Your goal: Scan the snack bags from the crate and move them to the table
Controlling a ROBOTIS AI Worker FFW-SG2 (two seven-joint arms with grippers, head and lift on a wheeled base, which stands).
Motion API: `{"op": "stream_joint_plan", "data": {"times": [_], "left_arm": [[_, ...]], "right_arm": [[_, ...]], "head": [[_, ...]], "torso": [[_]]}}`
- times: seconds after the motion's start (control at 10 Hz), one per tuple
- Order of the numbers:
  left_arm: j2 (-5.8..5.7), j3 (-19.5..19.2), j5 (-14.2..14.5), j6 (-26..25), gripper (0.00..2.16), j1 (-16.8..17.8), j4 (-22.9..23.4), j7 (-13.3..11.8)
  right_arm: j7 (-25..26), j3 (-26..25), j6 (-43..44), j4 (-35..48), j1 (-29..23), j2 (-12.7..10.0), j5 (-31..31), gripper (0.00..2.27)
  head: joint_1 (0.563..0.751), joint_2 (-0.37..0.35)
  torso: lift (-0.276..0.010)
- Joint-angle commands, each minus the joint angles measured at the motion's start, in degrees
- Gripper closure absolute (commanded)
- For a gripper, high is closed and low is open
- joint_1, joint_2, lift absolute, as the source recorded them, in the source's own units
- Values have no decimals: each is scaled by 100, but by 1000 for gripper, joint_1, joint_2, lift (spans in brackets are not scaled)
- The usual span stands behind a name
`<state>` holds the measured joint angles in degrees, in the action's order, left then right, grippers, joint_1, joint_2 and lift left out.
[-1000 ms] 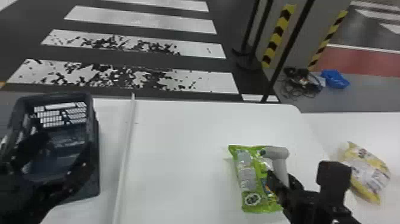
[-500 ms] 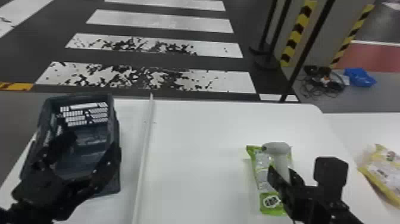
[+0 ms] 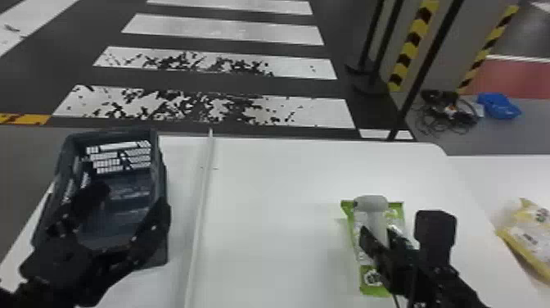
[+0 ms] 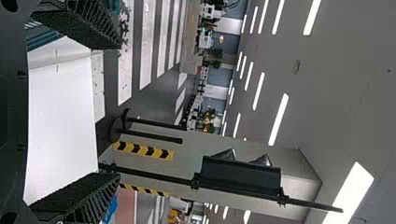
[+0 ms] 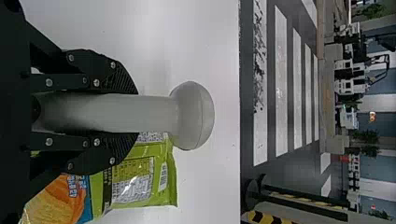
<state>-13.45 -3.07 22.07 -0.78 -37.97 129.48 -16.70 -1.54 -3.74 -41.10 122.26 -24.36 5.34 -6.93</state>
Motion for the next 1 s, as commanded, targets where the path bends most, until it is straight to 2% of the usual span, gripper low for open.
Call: {"op": "stream_joint_plan", "data": {"times": [0.0, 0.5, 0.9], "left_arm": [[-9, -9, -9, -6, 9, -35, 51, 0], [-9, -53, -1, -23, 9, -61, 69, 8], [-9, -35, -1, -76, 9, 44, -11, 0]], "right_arm": [[-4, 57, -17, -167, 142, 19, 60, 2135], [-4, 233, -88, -563, 449, 46, 263, 2135], [-4, 233, -263, -642, 555, 72, 368, 2135]], "head": [[695, -98], [695, -84], [695, -85]], "torso": [[-95], [-95], [-95]]}}
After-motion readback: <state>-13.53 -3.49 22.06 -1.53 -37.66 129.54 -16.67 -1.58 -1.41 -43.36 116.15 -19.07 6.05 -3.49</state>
